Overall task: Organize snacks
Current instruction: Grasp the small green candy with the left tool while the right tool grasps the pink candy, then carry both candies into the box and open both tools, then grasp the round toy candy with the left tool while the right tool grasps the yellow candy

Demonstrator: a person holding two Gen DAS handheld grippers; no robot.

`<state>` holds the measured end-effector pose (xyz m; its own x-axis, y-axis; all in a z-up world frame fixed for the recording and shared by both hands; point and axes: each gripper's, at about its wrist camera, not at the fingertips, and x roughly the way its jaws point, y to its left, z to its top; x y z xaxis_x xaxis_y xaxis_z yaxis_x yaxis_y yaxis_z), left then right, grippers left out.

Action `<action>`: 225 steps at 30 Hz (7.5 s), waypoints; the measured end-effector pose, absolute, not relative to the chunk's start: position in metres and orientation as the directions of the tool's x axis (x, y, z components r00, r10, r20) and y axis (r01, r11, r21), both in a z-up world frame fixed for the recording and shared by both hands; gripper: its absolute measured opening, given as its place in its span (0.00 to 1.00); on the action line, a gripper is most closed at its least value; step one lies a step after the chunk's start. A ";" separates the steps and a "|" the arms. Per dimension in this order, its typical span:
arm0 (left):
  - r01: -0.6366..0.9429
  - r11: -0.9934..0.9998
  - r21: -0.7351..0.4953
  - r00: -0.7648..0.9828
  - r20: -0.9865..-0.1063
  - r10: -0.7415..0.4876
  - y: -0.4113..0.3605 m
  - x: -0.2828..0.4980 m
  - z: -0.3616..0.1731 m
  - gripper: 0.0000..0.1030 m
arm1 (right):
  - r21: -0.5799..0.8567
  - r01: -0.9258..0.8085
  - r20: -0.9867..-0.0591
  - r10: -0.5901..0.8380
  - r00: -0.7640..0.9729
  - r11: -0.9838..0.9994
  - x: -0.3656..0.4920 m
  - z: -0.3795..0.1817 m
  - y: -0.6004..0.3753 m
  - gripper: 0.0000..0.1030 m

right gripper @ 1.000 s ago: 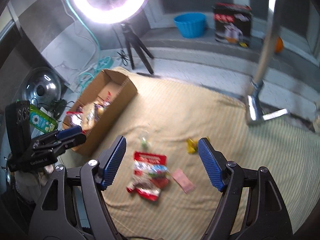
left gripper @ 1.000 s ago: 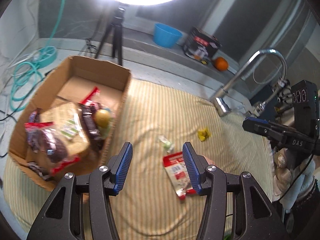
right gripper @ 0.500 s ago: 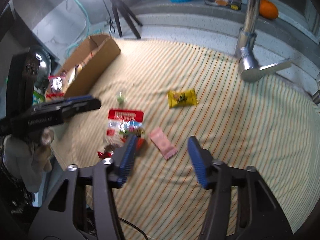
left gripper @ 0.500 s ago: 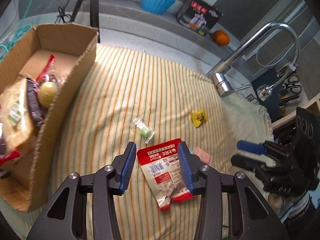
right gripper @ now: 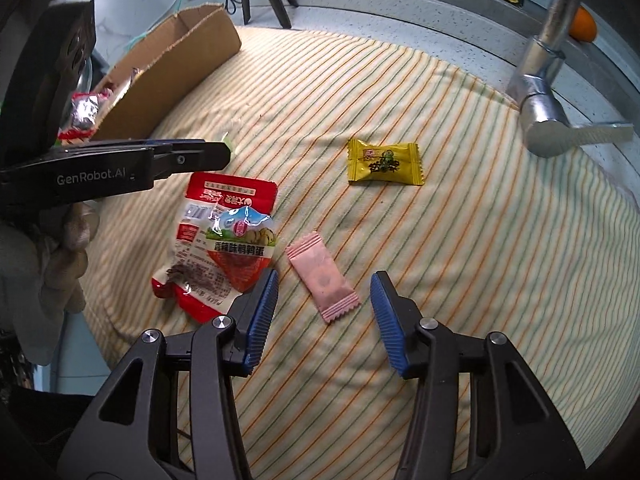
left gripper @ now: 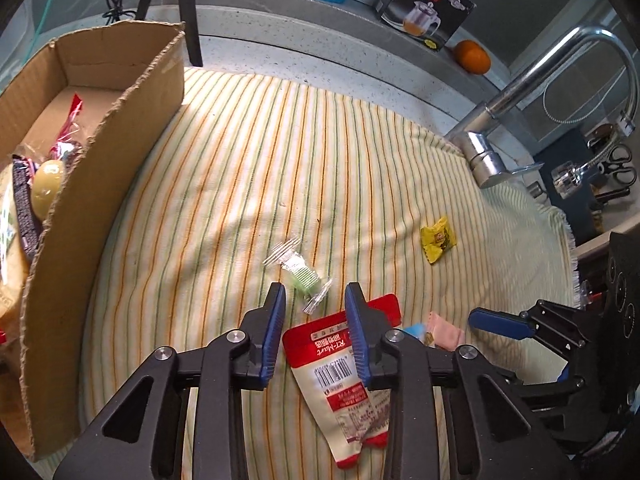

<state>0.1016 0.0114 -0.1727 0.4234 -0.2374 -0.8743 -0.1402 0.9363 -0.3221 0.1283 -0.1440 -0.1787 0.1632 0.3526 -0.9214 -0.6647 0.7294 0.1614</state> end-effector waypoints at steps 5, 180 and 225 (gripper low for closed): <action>-0.149 0.940 -0.306 0.420 -0.880 -0.220 0.012 0.105 -0.177 0.19 | 0.116 -0.688 -0.930 0.322 0.179 0.716 0.127 -0.185 -0.135 0.47; 0.115 0.979 -0.171 0.460 -0.864 -0.205 -0.058 0.072 -0.167 0.31 | 0.150 -0.619 -0.912 0.350 0.214 0.771 0.193 -0.180 -0.136 0.54; 0.104 0.981 -0.166 0.486 -0.852 -0.196 -0.054 0.071 -0.174 0.23 | 0.094 -0.613 -0.901 0.328 0.282 0.784 0.185 -0.165 -0.150 0.35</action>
